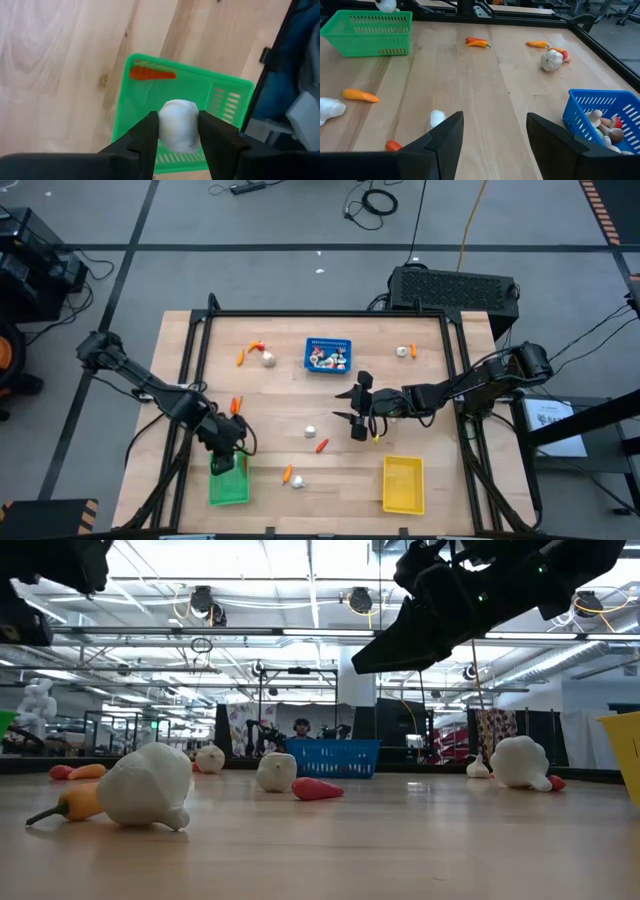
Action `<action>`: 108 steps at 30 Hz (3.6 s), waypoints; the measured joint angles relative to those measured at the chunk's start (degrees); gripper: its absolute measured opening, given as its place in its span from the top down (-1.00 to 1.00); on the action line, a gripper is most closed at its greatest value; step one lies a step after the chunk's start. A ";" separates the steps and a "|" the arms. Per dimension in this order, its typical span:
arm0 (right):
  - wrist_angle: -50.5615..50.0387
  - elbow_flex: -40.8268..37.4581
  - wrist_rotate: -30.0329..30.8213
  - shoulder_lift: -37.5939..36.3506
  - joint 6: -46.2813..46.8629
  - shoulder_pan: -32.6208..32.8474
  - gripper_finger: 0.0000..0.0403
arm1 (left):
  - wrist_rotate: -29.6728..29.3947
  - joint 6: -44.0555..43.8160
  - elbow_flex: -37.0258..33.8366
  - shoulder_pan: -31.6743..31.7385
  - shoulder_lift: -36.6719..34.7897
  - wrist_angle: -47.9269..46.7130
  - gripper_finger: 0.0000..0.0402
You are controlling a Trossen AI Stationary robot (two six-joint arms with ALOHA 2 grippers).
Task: Sort produce into baskets
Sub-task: Put the white garlic into the green bin, then adjust the green bin, then remove the red chili pepper from the green bin into the table
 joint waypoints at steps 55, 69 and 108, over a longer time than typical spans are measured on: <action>5.01 0.00 0.17 -0.02 4.00 -0.67 -0.03 | -12.02 22.30 0.02 -9.68 10.62 -0.55 -0.01; 4.45 0.00 0.00 -0.02 3.11 -2.75 -0.03 | -12.11 28.61 0.35 -9.15 14.45 -1.29 -0.01; 1.24 0.00 0.00 -0.02 2.84 -2.96 -0.03 | -20.87 40.31 10.36 -4.66 14.40 -10.12 -0.01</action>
